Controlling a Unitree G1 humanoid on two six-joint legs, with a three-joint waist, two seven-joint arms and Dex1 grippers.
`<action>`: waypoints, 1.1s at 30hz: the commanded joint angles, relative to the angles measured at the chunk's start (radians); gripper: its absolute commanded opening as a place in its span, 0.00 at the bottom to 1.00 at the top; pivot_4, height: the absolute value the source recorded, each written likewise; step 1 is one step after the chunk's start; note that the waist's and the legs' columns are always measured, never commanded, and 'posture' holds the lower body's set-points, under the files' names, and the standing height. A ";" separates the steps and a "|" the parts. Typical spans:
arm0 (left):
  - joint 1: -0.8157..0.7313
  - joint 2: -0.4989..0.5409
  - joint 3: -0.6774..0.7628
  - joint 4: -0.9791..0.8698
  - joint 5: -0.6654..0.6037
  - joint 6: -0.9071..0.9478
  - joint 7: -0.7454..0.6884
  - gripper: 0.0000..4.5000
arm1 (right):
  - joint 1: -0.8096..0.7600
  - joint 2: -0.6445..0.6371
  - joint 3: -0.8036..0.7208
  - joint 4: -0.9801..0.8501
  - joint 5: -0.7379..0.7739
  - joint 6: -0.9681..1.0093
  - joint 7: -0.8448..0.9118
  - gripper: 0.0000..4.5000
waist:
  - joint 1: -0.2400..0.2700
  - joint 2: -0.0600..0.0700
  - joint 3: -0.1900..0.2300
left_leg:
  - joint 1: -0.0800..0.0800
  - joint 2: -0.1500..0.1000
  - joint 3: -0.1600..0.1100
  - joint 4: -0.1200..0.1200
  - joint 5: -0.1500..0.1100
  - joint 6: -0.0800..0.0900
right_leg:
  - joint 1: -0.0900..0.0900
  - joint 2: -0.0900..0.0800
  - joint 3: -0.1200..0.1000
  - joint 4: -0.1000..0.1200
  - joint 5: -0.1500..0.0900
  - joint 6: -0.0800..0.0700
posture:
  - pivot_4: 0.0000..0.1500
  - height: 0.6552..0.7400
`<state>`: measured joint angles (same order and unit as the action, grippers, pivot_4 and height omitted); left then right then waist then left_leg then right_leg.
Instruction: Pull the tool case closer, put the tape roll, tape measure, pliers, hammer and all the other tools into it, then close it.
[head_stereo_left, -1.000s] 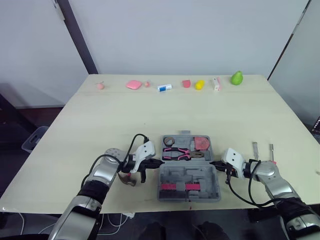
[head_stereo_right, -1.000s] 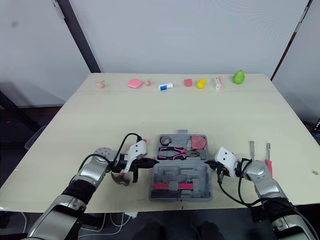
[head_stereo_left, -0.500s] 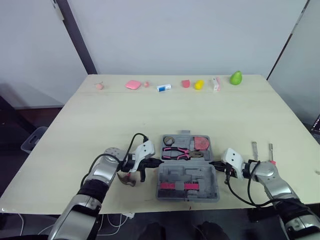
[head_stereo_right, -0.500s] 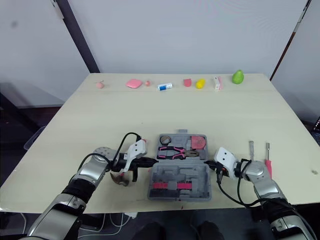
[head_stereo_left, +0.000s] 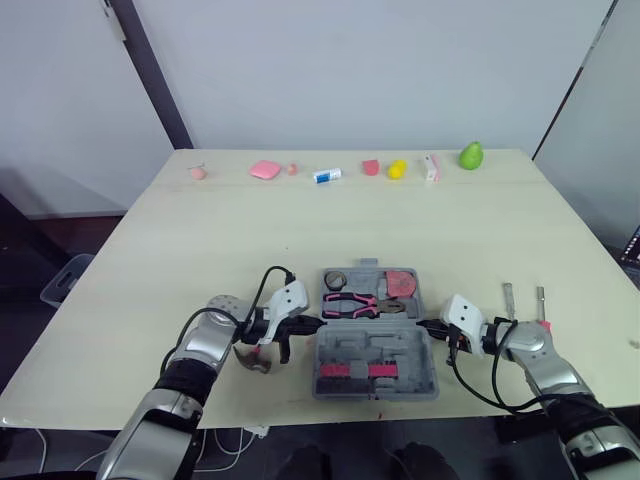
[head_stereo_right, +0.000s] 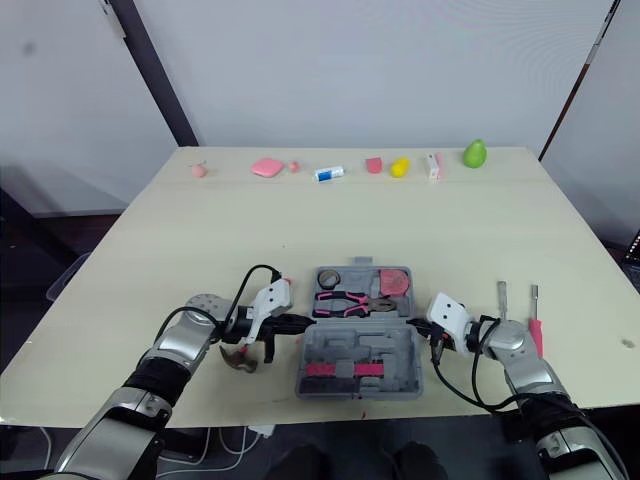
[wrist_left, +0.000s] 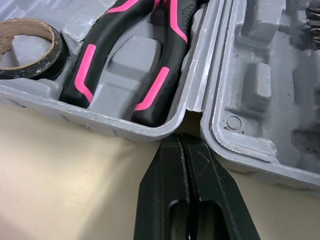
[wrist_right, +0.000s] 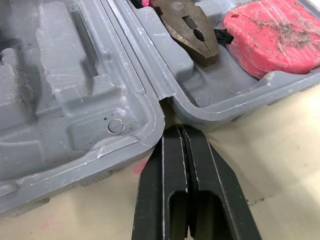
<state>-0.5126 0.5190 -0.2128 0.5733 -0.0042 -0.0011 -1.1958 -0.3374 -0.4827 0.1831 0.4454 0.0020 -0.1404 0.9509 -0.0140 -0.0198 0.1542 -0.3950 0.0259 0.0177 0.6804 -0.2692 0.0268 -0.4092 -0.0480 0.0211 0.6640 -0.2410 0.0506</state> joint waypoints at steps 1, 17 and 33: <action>0.001 -0.012 -0.020 0.014 0.015 -0.003 0.010 0.01 | -0.026 0.018 0.002 -0.023 0.011 -0.033 0.000 0.00 | 0.000 0.000 0.000 | 0.000 0.000 0.000 0.000 0.000 0.000 | 0.000 0.000 0.000 0.000 0.000 0.000 | 1.00 1.00; 0.000 -0.021 -0.019 0.039 0.021 -0.010 0.014 0.01 | -0.028 0.025 -0.004 -0.029 0.017 -0.048 -0.004 0.00 | 0.000 0.000 0.000 | 0.000 0.000 0.000 0.000 0.000 0.000 | 0.000 0.000 0.000 0.000 0.000 0.000 | 1.00 1.00; 0.013 -0.026 -0.021 0.031 0.021 -0.005 0.014 0.01 | -0.028 0.019 -0.011 -0.024 0.025 -0.061 0.000 0.00 | 0.000 0.000 0.000 | 0.000 0.000 0.000 0.000 0.000 0.000 | 0.000 0.000 0.000 0.000 0.000 0.000 | 1.00 1.00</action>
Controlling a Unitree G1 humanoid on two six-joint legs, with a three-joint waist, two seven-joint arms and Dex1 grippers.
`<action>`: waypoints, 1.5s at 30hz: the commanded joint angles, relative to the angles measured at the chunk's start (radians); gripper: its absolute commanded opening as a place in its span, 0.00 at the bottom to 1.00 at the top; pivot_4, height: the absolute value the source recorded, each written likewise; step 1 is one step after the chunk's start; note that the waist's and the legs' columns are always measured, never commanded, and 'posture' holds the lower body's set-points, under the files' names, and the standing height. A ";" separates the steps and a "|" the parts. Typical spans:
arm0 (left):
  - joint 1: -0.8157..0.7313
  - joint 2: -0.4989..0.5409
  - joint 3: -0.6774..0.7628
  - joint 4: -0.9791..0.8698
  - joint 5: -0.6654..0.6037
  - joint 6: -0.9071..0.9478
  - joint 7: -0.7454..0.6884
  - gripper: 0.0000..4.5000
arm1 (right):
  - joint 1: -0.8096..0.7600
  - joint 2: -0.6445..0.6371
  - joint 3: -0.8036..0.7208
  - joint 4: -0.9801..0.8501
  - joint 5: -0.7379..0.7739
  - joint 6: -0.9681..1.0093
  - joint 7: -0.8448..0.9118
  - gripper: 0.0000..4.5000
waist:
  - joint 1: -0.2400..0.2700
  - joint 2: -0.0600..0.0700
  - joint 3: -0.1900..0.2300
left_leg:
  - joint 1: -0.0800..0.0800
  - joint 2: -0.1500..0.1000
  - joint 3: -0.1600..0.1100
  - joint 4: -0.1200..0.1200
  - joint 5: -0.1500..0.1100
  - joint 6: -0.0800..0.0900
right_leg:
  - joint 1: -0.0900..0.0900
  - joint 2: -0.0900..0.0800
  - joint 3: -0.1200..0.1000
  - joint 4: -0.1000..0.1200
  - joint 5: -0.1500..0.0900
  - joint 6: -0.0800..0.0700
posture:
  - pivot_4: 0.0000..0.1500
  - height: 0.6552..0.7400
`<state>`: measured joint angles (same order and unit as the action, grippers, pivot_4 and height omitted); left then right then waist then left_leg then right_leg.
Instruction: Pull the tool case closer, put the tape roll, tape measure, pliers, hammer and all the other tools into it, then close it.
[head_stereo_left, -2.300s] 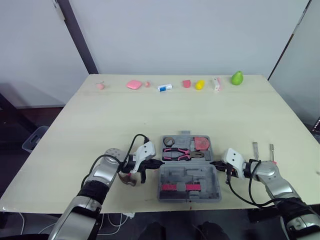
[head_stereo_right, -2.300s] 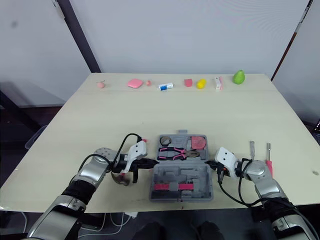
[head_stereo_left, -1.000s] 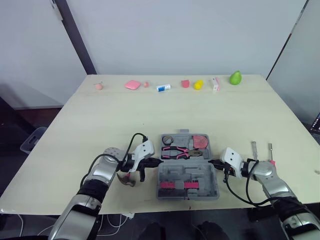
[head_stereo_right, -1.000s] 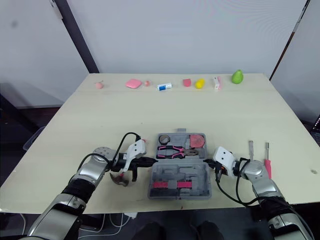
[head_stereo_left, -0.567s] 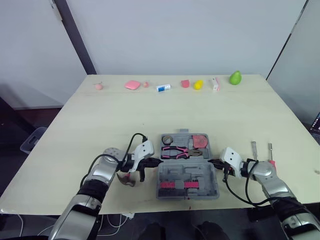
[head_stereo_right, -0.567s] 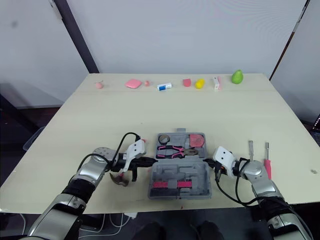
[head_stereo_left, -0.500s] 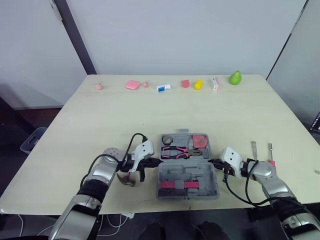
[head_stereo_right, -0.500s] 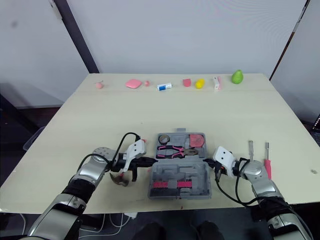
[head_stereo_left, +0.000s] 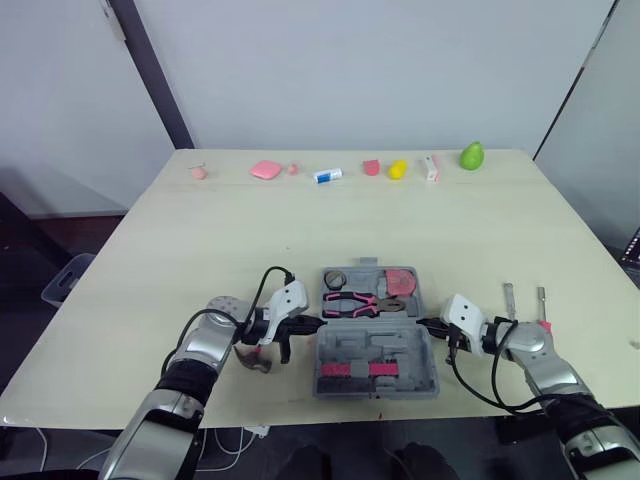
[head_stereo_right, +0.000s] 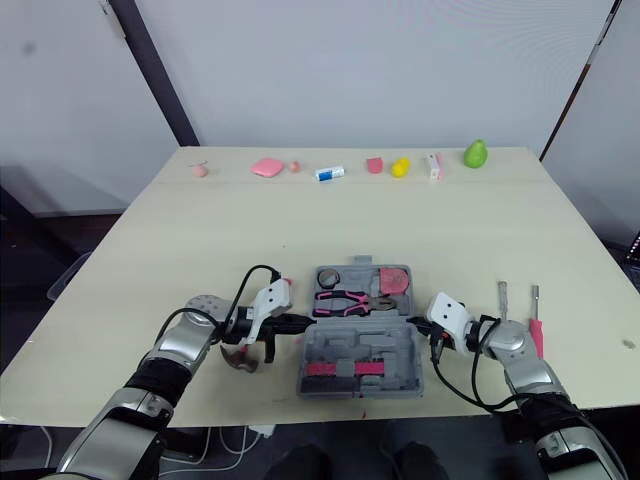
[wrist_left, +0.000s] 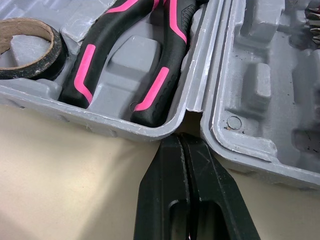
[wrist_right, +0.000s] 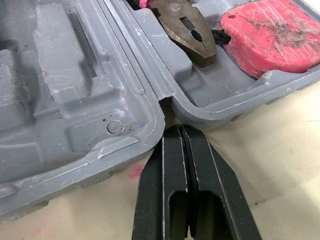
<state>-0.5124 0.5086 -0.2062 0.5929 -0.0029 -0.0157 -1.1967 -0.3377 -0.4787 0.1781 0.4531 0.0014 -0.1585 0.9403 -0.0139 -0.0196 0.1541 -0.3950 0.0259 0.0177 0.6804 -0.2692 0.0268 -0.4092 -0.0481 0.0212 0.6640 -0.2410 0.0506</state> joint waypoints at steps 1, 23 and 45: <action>0.013 -0.015 -0.028 0.010 0.020 0.011 0.014 0.01 | -0.027 0.015 -0.007 -0.032 0.027 -0.043 0.011 0.00 | 0.000 0.000 0.000 | 0.000 0.000 0.000 0.000 0.000 0.000 | 0.000 0.000 0.000 0.000 0.000 0.000 | 1.00 1.00; 0.027 -0.005 -0.033 -0.020 0.018 0.039 -0.006 0.01 | -0.023 0.025 -0.004 -0.021 0.016 -0.042 0.006 0.00 | 0.000 0.000 0.000 | 0.000 0.000 0.000 0.000 0.000 0.000 | 0.000 0.000 0.000 0.000 0.000 0.000 | 1.00 1.00; 0.037 0.016 -0.033 -0.044 0.022 0.049 -0.017 0.01 | 0.000 -0.007 -0.014 0.001 0.005 -0.027 -0.001 0.00 | 0.000 0.000 0.000 | 0.000 0.000 0.000 0.000 0.000 0.000 | 0.000 0.000 0.001 -0.001 0.000 0.000 | 1.00 1.00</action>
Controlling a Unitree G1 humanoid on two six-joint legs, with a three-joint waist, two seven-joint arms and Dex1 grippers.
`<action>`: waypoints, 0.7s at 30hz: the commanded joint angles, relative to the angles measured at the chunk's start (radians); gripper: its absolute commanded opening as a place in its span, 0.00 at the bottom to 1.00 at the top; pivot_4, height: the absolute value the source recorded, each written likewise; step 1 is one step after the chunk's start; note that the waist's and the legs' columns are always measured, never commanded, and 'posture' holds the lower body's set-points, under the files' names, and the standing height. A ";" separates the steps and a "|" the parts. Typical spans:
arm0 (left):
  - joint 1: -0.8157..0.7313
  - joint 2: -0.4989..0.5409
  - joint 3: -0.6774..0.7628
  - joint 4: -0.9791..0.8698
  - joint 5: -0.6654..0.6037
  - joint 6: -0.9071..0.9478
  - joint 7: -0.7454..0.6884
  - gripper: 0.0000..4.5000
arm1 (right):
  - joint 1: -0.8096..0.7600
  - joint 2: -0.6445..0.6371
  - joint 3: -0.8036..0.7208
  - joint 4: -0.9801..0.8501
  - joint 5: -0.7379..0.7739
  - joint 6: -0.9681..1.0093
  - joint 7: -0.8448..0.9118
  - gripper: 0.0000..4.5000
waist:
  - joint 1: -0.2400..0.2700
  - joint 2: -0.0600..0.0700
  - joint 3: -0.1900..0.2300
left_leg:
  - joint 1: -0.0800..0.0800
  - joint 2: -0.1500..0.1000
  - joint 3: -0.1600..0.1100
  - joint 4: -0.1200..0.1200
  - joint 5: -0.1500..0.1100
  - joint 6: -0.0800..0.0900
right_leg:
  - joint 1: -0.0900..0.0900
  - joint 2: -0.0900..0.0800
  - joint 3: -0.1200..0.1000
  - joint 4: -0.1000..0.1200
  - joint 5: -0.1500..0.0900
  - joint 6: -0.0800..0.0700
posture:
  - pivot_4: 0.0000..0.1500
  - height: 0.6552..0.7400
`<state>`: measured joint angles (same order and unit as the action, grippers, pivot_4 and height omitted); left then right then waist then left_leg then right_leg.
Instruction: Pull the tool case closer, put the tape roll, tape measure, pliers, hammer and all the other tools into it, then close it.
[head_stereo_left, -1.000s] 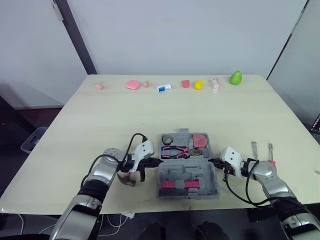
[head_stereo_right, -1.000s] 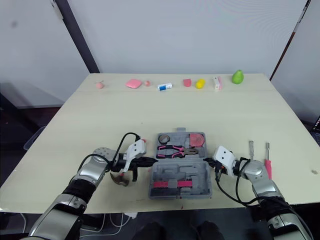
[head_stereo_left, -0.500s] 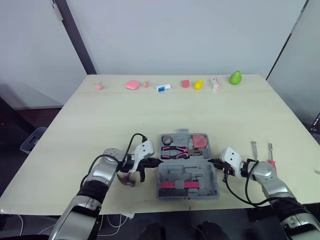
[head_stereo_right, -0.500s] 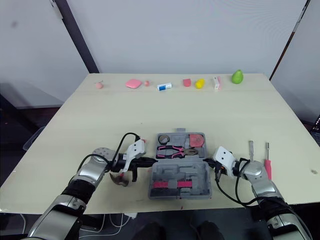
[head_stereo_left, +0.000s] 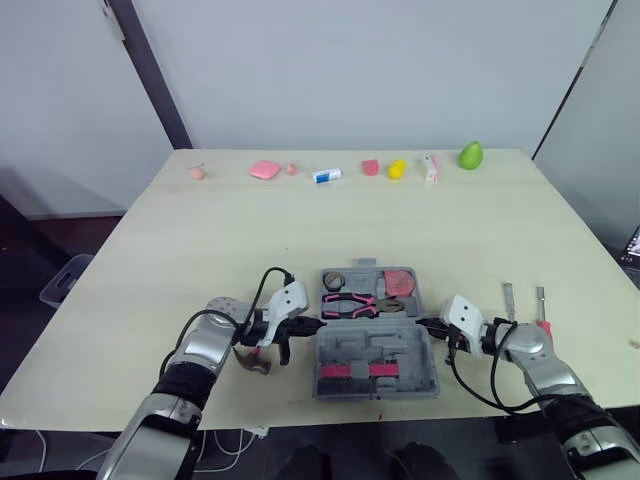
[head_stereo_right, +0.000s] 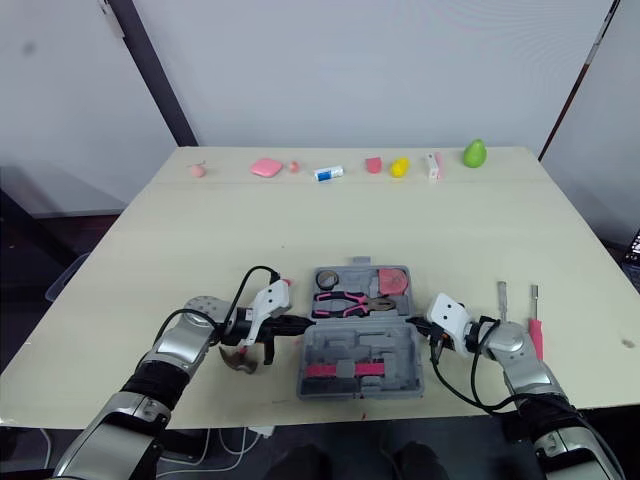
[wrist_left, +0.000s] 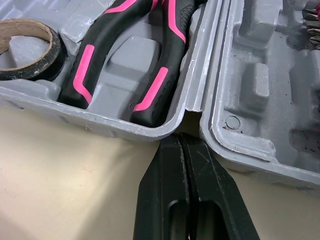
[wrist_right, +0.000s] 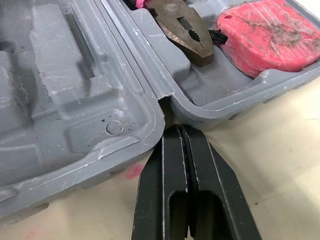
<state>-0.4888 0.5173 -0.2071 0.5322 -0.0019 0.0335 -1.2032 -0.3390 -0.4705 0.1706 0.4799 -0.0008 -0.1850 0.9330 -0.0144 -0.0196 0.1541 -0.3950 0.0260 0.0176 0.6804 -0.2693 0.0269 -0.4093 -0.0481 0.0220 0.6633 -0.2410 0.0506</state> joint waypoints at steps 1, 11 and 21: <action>0.013 0.012 -0.031 0.017 0.021 -0.002 -0.011 0.01 | 0.007 -0.019 -0.009 -0.030 0.010 0.003 0.008 0.00 | 0.000 0.000 0.000 | 0.000 0.000 0.000 0.000 0.000 0.000 | 0.000 0.000 0.000 0.000 0.000 0.000 | 1.00 1.00; 0.071 0.084 0.023 -0.080 -0.026 0.001 -0.018 0.01 | 0.063 -0.061 -0.062 -0.103 0.065 0.044 -0.005 0.00 | -0.003 0.000 0.000 | 0.000 0.001 -0.001 -0.001 0.000 0.000 | 0.000 0.000 0.001 0.000 0.000 0.000 | 1.00 1.00; 0.195 0.173 0.222 -0.316 -0.227 0.125 0.013 0.01 | 0.240 -0.111 -0.248 -0.368 0.252 0.174 -0.030 0.00 | 0.003 0.001 0.001 | -0.002 0.005 -0.003 -0.002 0.000 0.000 | -0.002 0.000 0.001 -0.001 0.000 0.000 | 1.00 1.00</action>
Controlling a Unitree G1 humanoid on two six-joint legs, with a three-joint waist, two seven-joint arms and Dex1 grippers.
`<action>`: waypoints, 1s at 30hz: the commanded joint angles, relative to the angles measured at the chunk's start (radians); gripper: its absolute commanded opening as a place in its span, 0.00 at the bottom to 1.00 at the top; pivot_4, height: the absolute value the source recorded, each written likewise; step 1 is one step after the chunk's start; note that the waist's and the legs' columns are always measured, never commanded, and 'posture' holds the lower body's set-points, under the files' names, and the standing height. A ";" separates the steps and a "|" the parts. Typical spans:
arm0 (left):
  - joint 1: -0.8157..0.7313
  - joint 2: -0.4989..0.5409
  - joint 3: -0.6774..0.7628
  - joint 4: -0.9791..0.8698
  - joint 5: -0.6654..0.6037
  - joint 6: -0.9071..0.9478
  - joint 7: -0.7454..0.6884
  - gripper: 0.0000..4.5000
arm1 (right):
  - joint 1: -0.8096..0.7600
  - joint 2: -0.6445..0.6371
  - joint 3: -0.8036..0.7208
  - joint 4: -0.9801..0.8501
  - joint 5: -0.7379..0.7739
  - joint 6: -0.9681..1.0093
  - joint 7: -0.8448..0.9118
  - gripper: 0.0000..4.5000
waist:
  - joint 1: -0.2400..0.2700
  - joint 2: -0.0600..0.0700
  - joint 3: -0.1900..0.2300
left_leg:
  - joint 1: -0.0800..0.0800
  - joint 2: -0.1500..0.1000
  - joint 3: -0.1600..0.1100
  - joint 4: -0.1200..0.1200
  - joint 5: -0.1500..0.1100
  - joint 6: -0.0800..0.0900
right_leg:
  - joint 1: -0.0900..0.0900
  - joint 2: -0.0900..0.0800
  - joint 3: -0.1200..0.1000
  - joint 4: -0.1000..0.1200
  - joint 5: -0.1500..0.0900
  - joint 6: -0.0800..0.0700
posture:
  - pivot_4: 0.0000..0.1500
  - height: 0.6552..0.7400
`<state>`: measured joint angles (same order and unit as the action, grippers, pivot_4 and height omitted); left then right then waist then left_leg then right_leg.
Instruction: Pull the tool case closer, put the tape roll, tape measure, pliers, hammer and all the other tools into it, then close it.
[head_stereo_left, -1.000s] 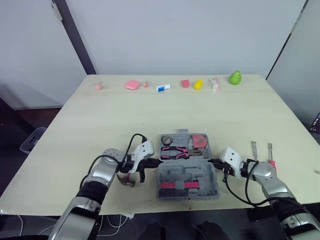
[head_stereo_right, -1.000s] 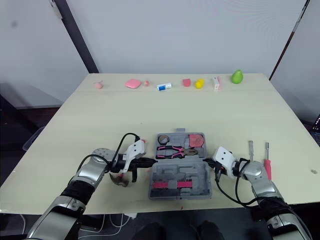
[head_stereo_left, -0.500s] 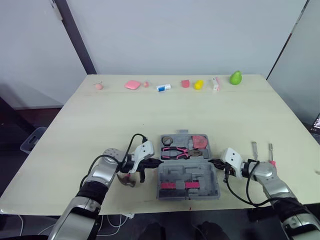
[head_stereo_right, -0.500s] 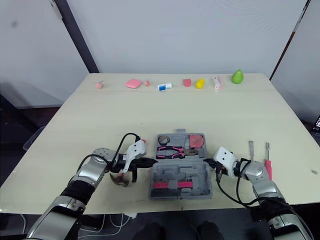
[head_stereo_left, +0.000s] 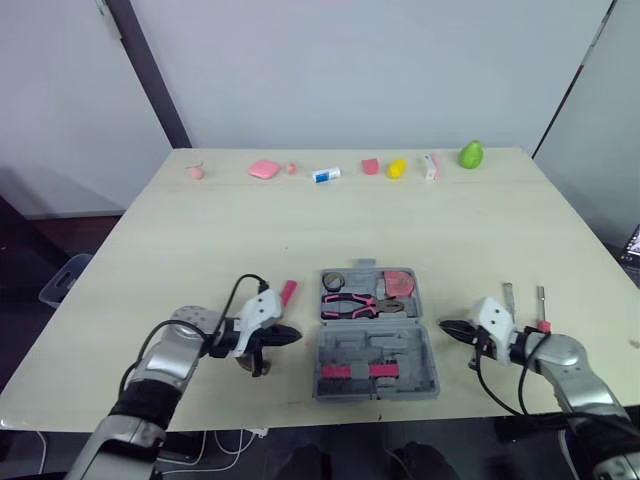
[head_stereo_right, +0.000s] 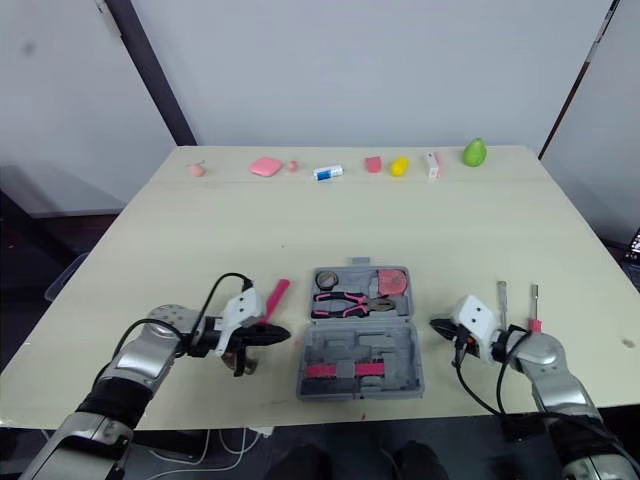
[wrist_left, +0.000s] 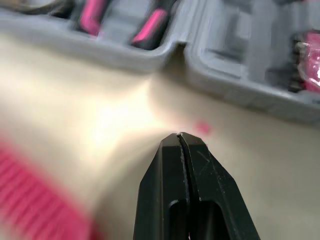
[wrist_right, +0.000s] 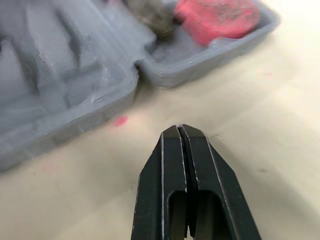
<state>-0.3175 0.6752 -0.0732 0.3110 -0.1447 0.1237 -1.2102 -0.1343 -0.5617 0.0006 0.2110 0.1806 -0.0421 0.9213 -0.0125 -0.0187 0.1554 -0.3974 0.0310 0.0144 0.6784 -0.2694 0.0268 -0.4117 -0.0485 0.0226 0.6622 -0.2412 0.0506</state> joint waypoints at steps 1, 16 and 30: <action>0.041 0.017 0.113 -0.115 -0.106 0.044 0.028 0.01 | 0.055 -0.022 -0.097 -0.118 0.084 0.036 -0.023 0.00 | 0.002 0.000 0.000 | 0.000 0.000 0.000 0.000 0.000 0.000 | 0.000 0.000 0.000 0.000 0.000 0.000 | 1.00 1.00; 0.468 0.029 0.574 -0.098 -0.296 -0.131 0.092 0.19 | 0.498 0.028 -0.556 -0.185 0.292 -0.013 -0.112 0.05 | 0.001 0.000 0.000 | 0.003 0.002 0.005 -0.005 0.000 0.000 | 0.000 0.000 0.002 -0.003 -0.003 -0.004 | 1.00 1.00; 0.600 0.027 0.630 -0.008 -0.325 -0.192 0.053 1.00 | 0.601 0.035 -0.651 -0.087 0.346 -0.054 -0.080 0.99 | 0.001 0.000 0.000 | 0.006 0.005 0.008 -0.008 0.000 -0.001 | 0.000 -0.001 0.003 -0.005 -0.003 -0.005 | 1.00 1.00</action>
<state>0.2778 0.6864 0.5411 0.3072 -0.4551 -0.0513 -1.1484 0.4577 -0.5158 -0.6126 0.1323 0.5133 -0.0875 0.8399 -0.0115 -0.0192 0.1550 -0.3911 0.0361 0.0224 0.6707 -0.2697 0.0263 -0.4120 -0.0498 0.0262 0.6573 -0.2441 0.0456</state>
